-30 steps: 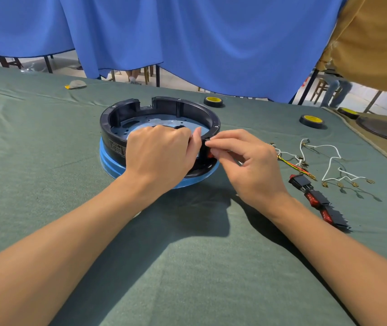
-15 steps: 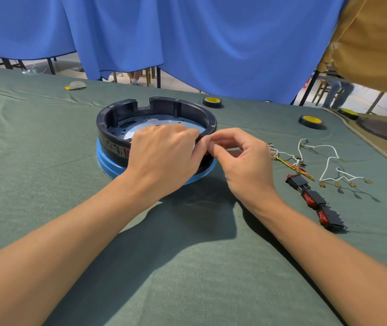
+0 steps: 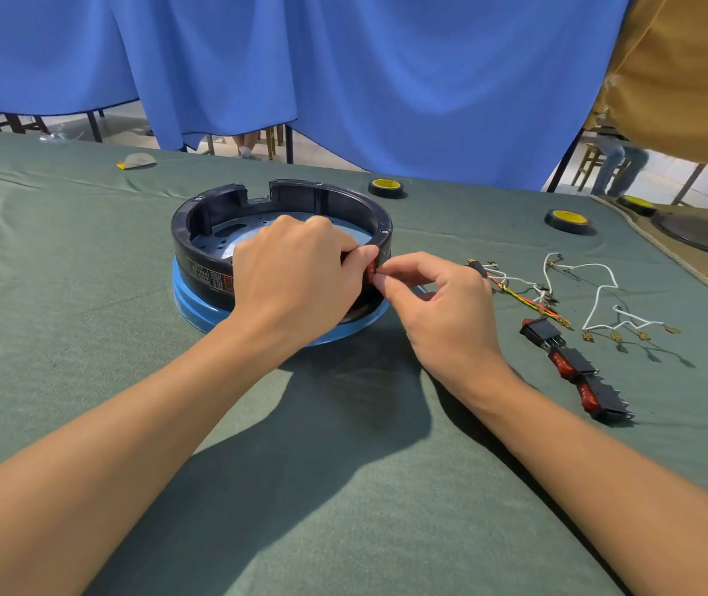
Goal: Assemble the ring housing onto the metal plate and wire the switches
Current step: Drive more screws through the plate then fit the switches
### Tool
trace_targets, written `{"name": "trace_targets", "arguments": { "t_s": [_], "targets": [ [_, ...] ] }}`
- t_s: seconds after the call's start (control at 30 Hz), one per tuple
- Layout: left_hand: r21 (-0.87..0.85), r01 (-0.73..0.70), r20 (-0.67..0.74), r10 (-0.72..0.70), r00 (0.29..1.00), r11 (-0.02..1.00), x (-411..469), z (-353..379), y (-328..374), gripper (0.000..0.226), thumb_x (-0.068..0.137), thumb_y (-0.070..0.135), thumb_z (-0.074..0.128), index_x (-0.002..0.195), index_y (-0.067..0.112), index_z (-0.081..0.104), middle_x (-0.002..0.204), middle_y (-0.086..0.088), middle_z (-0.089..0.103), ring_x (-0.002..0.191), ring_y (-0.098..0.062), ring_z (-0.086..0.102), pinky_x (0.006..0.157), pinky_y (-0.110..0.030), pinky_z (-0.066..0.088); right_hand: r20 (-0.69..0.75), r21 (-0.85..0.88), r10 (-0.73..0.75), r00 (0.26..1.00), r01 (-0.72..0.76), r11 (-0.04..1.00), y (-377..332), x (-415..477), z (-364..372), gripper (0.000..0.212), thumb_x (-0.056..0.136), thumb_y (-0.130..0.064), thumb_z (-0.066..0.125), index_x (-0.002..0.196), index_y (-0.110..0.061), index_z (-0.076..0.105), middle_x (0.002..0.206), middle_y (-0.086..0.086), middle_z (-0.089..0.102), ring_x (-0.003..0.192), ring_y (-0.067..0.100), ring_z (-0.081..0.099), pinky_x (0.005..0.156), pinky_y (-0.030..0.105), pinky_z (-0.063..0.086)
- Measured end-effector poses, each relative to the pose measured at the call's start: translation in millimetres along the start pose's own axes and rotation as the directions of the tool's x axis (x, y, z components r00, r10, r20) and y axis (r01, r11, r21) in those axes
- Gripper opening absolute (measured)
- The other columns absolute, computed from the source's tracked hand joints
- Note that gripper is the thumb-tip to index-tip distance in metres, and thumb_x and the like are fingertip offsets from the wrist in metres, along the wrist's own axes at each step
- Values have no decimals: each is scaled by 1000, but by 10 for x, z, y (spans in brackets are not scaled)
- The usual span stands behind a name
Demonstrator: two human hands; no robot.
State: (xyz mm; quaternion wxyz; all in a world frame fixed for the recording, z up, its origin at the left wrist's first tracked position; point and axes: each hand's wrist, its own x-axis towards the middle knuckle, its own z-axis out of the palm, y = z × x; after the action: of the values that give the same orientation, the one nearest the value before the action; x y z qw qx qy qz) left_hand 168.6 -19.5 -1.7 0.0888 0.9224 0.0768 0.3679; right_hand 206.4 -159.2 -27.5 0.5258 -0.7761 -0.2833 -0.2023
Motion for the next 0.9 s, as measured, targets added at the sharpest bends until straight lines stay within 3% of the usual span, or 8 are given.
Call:
{"name": "trace_targets", "arguments": {
  "t_s": [0.2, 0.4, 0.5, 0.63, 0.8, 0.9],
  "targets": [
    [-41, 49, 22, -48, 999, 998, 40, 16, -6, 40, 93, 51, 55, 73, 23, 76, 56, 2, 53, 69, -31, 51, 61, -31, 30, 17, 31, 30, 999, -30, 999, -4, 3, 13, 9, 85, -11, 70, 84, -18, 74, 78, -8, 72, 74, 4, 64, 71, 13, 50],
    [-8, -26, -56, 26, 998, 1000, 2, 18, -18, 38, 94, 49, 53, 76, 25, 76, 58, 1, 56, 62, -27, 44, 52, -29, 21, 16, 51, 64, 998, -65, 997, -5, 19, 12, 13, 85, -13, 70, 81, -25, 72, 74, -12, 70, 70, 2, 63, 69, 21, 53],
    [50, -98, -105, 103, 989, 994, -39, 11, -26, 39, 96, 46, 52, 76, 24, 76, 55, 0, 57, 57, -24, 40, 48, -25, 13, 39, 58, 82, 996, -84, 995, -9, 28, 16, 19, 85, -12, 70, 79, -30, 68, 73, -15, 69, 69, 1, 62, 64, 32, 57],
    [59, -115, -95, 121, 988, 992, -45, 19, -38, 38, 97, 46, 50, 80, 24, 77, 60, -4, 65, 58, -27, 48, 52, -28, 20, 49, 49, 116, 992, -118, 992, 1, 37, 36, 22, 85, -12, 71, 78, -32, 67, 74, -16, 68, 69, 5, 62, 62, 37, 58],
    [86, -109, -40, 113, 993, 990, -62, 30, -32, 43, 99, 50, 42, 88, 25, 75, 71, 0, 69, 68, -28, 62, 55, -29, 31, 37, 38, 101, 994, -103, 994, 16, 46, 54, 19, 84, -14, 72, 78, -31, 68, 72, -16, 68, 65, 4, 61, 59, 28, 52],
    [102, -117, -50, 123, 991, 988, -78, 24, -24, 44, 100, 49, 41, 89, 25, 76, 73, 1, 70, 71, -26, 64, 56, -29, 32, 16, 14, 118, 993, -119, 993, 20, 67, 83, 20, 83, -12, 73, 77, -30, 68, 64, -20, 63, 64, 4, 60, 62, 36, 57]
  ]
}}
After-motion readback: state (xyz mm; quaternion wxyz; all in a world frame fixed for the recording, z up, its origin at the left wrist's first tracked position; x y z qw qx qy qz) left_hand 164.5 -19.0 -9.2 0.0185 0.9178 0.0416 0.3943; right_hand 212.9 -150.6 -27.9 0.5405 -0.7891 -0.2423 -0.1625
